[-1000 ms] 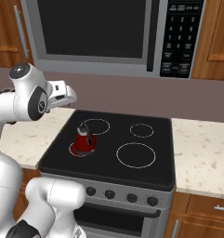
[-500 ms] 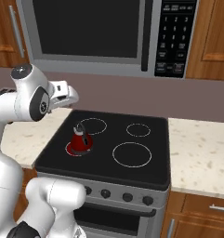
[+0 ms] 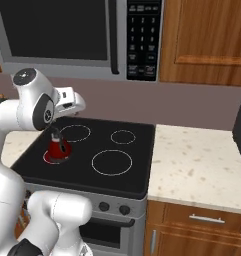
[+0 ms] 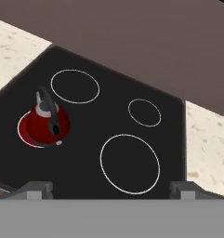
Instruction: The kettle is done boiling. Turn off the stove, then wait for 300 timesteps before moving the kettle to the dining table.
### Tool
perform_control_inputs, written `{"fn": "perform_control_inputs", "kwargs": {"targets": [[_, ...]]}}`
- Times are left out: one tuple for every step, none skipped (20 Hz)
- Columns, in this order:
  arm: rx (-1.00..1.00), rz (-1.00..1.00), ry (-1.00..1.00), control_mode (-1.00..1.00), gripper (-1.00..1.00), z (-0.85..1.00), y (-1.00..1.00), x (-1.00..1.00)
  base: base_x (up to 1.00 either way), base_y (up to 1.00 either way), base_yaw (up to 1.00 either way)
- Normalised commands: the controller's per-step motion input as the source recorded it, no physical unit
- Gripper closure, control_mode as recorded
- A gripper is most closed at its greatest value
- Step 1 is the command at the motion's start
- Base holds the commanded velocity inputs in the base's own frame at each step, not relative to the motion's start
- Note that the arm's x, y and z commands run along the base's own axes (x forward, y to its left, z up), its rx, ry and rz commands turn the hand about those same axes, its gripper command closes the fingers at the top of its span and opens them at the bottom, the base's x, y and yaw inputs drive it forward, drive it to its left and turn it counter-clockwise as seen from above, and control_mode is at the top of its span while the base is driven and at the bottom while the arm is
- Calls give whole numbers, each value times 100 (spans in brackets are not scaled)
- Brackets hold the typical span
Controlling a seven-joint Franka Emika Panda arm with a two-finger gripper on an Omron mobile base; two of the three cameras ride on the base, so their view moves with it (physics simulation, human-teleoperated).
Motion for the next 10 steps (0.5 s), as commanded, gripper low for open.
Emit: {"fn": "perform_control_inputs", "kwargs": {"targets": [[0, 0, 0, 100, -100, 0, 0, 0, 0, -56, 0], [0, 0, 0, 100, -100, 0, 0, 0, -1, -55, 0], [0, 0, 0, 100, -100, 0, 0, 0, 0, -52, 0], [0, 0, 0, 100, -100, 0, 0, 0, 0, -46, 0], [0, 0, 0, 100, -100, 0, 0, 0, 0, -41, 0], [0, 0, 0, 100, -100, 0, 0, 0, 0, -17, 0], [0, 0, 0, 100, -100, 0, 0, 0, 0, 0, 0], [0, 0, 0, 100, -100, 0, 0, 0, 0, 0, 0], [0, 0, 0, 100, -100, 0, 0, 0, 0, 0, 0], [0, 0, 0, 100, -100, 0, 0, 0, 0, 0, 0]]}}
